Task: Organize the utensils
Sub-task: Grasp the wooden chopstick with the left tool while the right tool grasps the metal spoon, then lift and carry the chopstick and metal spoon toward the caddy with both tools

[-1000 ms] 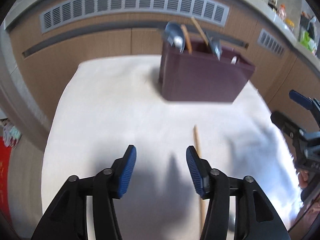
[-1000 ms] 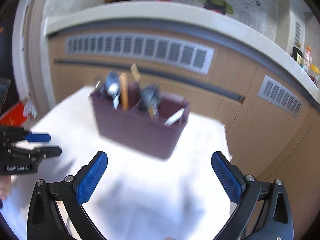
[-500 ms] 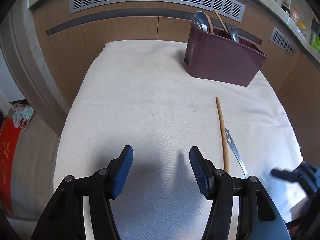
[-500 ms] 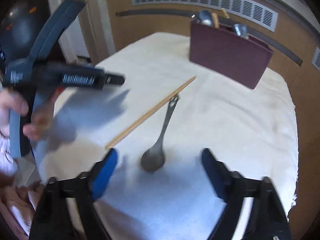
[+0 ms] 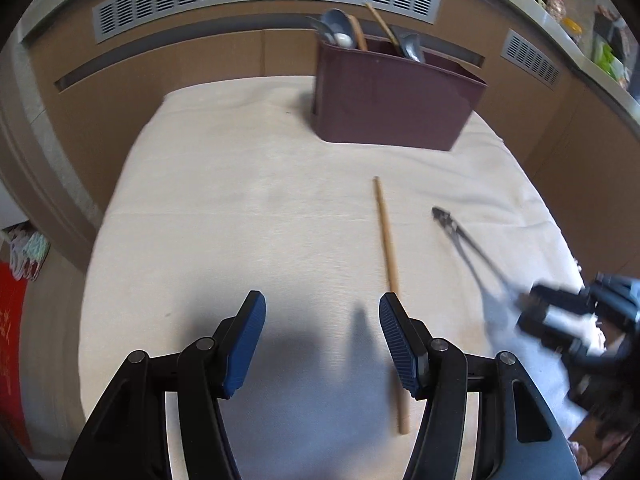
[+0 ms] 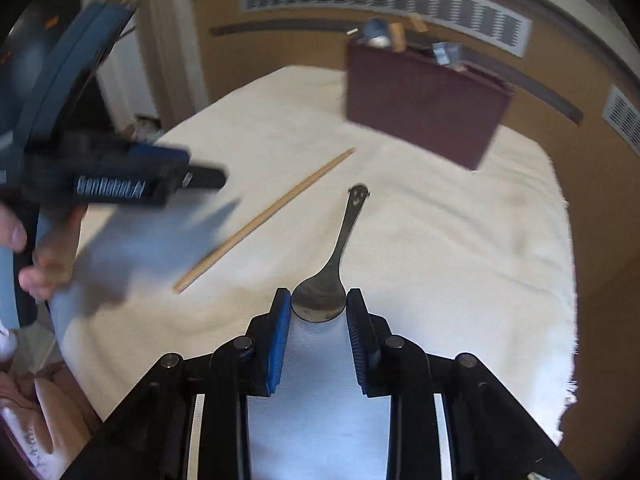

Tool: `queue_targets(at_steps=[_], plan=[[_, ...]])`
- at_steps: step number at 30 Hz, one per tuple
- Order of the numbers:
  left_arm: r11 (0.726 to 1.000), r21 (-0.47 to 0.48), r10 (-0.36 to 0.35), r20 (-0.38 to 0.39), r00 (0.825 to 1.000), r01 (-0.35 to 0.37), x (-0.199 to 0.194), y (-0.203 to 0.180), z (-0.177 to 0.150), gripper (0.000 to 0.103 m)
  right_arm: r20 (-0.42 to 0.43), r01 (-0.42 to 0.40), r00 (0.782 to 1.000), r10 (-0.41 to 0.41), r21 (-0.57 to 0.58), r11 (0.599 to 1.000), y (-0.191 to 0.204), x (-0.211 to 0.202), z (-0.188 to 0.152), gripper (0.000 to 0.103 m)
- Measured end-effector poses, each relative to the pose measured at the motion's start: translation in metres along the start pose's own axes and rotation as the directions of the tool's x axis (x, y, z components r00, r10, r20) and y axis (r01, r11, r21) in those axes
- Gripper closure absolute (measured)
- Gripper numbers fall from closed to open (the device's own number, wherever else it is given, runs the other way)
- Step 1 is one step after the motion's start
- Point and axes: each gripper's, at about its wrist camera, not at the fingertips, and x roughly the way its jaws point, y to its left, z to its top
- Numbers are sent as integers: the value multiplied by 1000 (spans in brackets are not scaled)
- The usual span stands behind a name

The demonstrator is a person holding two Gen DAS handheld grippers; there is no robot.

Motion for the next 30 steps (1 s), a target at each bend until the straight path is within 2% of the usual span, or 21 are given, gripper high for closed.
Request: queue_targets(at_steps=[2, 3, 4, 6, 9, 11, 13, 16, 18, 20, 23, 26, 30], plan=[[998, 38, -57, -23, 998, 58, 8, -10, 7, 44, 30, 16, 999, -18, 65, 998, -25, -13, 5, 78], [996, 57, -72, -43, 996, 74, 13, -16, 11, 48, 41, 18, 999, -22, 89, 996, -35, -17, 7, 78], [993, 85, -75, -70, 995, 81, 20, -22, 17, 58, 51, 18, 998, -24, 106, 994, -42, -21, 9, 78], [987, 143, -57, -117, 991, 73, 33, -33, 27, 70, 73, 22, 997, -32, 130, 991, -54, -29, 11, 78], [976, 214, -1, -186, 982, 42, 53, -44, 40, 84, 85, 24, 996, -36, 135, 991, -58, -33, 11, 78], [972, 230, 12, -213, 977, 38, 60, -49, 49, 86, 83, 22, 996, -33, 133, 991, -56, -34, 8, 78], [970, 236, 1, -249, 969, 60, 64, -54, 57, 94, 79, 14, 997, -25, 141, 990, -59, -25, 7, 78], [974, 211, -23, -268, 963, 82, 68, -56, 64, 96, 88, 6, 996, -20, 152, 988, -63, -21, 8, 77], [976, 199, -36, -235, 971, 84, 64, -56, 64, 97, 112, 16, 993, -33, 156, 988, -65, -24, 14, 77], [982, 158, -76, -156, 985, 100, 49, -54, 64, 97, 151, 30, 987, -55, 162, 986, -66, -30, 22, 77], [987, 87, -134, -36, 990, 136, 19, -52, 63, 98, 202, 37, 977, -71, 165, 986, -69, -40, 38, 77], [987, 45, -159, 91, 983, 156, -12, -48, 64, 97, 236, 49, 968, -89, 168, 984, -70, -48, 51, 78], [988, 34, -154, 236, 960, 150, -50, -42, 73, 97, 272, 50, 958, -95, 168, 985, -70, -61, 65, 78]])
